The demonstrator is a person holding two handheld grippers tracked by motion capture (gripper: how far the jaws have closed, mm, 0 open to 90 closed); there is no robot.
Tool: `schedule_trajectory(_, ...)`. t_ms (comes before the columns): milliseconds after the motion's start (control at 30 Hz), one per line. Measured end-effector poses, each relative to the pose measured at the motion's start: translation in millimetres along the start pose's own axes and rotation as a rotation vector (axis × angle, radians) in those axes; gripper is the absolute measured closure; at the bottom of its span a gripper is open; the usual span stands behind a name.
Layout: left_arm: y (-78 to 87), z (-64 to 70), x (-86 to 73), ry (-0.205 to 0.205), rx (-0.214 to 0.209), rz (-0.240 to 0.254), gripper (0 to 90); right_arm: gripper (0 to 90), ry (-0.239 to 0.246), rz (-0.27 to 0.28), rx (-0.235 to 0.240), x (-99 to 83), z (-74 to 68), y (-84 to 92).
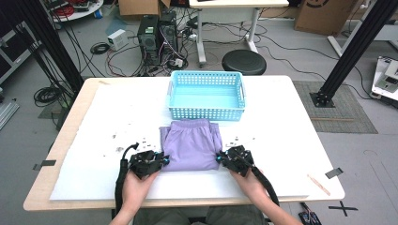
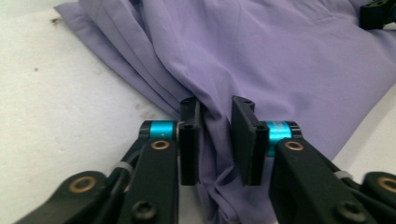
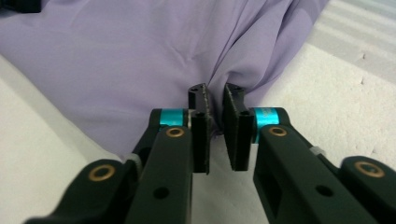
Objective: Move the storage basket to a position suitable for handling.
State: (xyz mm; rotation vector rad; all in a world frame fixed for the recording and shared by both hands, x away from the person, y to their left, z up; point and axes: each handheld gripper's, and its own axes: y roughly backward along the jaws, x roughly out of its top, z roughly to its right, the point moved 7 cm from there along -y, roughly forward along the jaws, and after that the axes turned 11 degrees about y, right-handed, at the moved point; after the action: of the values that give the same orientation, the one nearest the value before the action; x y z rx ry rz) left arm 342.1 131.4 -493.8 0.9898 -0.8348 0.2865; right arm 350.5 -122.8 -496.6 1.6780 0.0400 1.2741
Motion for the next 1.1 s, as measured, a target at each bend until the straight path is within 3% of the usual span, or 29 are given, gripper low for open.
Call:
schedule_trajectory(233,-1.2,1.7,0.5,-0.003,-0.011,0.0,79.6,84.5,-0.012,0.011,0.018,-0.5,2.2,0.7)
schedule_trajectory(267,-0.9,1.5,0.3,-0.001,-0.016,-0.001,79.5,81.8,-0.025,0.011,0.022,-0.7,1.8,1.0)
schedule_trajectory(333,-0.5,0.6,0.3,0.004,-0.011,0.002,77.2,61.9,-0.046,0.02,0.012,-1.3,3.4,2.5)
schedule_trajectory(433,0.6,-0.5,-0.3,0.011,-0.009,0.003,72.6,47.4,-0.115,0.024,0.019,-3.8,4.0,5.0)
schedule_trajectory(600,0.9,-0.3,-0.2,0.012,-0.001,0.002,69.7,42.8,-0.12,0.023,0.035,-1.8,-4.1,3.2)
schedule_trajectory(633,0.8,-0.4,-0.2,0.009,0.001,0.003,68.9,43.7,-0.11,0.018,0.028,-0.9,-6.3,2.1)
schedule_trajectory(767,-0.5,0.6,0.2,0.011,0.0,0.002,70.7,65.7,-0.051,-0.005,-0.016,0.7,-8.5,-0.6)
schedule_trajectory(867,-3.1,4.2,1.0,0.002,-0.008,-0.003,76.8,81.9,-0.031,-0.007,0.006,1.6,-9.8,-1.5)
schedule_trajectory(967,-6.8,9.4,2.9,-0.017,-0.005,-0.003,79.6,86.2,0.005,-0.006,0.012,2.9,-12.5,-2.1)
schedule_trajectory(1100,-10.7,12.9,5.4,-0.021,-0.02,-0.013,80.5,87.3,0.007,-0.012,0.018,1.3,-9.9,0.8)
